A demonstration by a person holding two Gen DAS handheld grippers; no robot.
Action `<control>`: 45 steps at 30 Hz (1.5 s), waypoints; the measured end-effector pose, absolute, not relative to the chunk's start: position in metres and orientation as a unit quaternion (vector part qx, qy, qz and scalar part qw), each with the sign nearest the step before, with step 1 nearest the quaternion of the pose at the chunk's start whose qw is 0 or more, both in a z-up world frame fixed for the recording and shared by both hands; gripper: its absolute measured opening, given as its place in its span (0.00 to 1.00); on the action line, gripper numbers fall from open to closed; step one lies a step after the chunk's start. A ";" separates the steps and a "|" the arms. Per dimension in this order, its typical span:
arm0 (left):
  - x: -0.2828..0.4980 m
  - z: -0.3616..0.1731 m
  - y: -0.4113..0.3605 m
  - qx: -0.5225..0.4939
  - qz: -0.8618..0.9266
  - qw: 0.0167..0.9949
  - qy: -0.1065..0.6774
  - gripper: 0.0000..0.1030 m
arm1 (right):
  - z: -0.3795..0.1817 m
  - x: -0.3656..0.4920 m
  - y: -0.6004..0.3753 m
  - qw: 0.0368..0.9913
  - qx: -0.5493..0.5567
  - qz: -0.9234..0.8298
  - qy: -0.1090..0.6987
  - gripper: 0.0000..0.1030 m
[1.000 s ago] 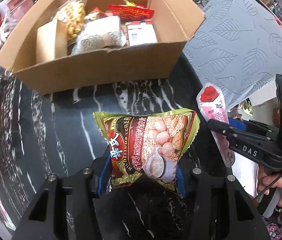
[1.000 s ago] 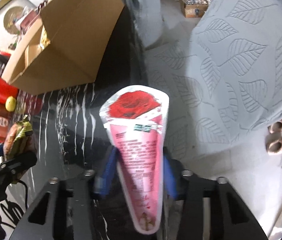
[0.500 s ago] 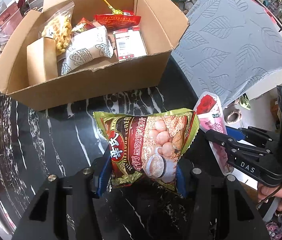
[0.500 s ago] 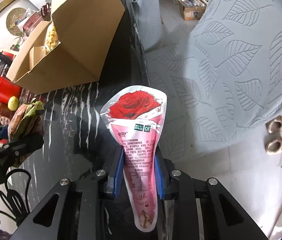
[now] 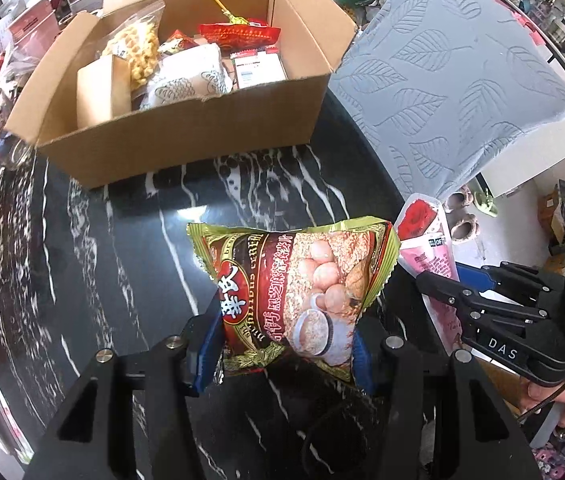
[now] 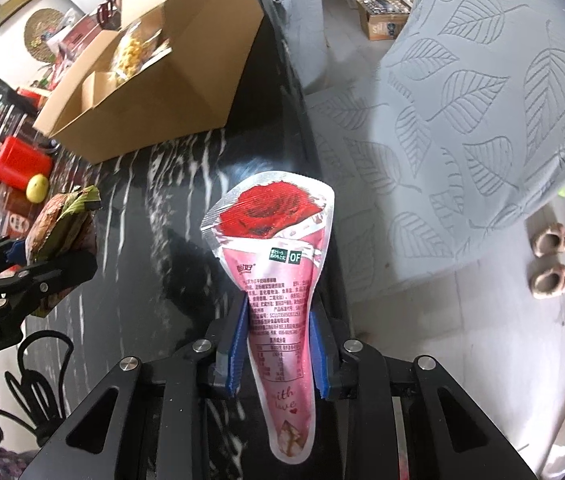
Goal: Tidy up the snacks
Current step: 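Lift the nut bag and pink cone bag and carry both toward the box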
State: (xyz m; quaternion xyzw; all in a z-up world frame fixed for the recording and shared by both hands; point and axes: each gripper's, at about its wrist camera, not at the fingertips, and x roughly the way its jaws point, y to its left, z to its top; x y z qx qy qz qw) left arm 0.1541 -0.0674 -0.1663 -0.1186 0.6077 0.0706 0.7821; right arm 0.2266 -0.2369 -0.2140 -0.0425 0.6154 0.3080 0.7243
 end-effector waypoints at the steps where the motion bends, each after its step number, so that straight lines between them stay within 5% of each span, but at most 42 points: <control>1: 0.149 -0.165 -0.068 -0.119 0.071 0.782 0.607 0.52 | -0.213 0.221 -0.236 0.723 -0.044 0.311 0.616 0.27; 26: 0.066 -0.113 -0.040 -0.112 0.082 0.815 0.563 0.52 | -0.150 0.121 -0.185 0.717 -0.076 0.383 0.577 0.27; 45: 0.093 -0.040 0.014 -0.117 0.084 0.864 0.483 0.52 | -0.066 0.149 -0.128 0.759 -0.069 0.426 0.488 0.27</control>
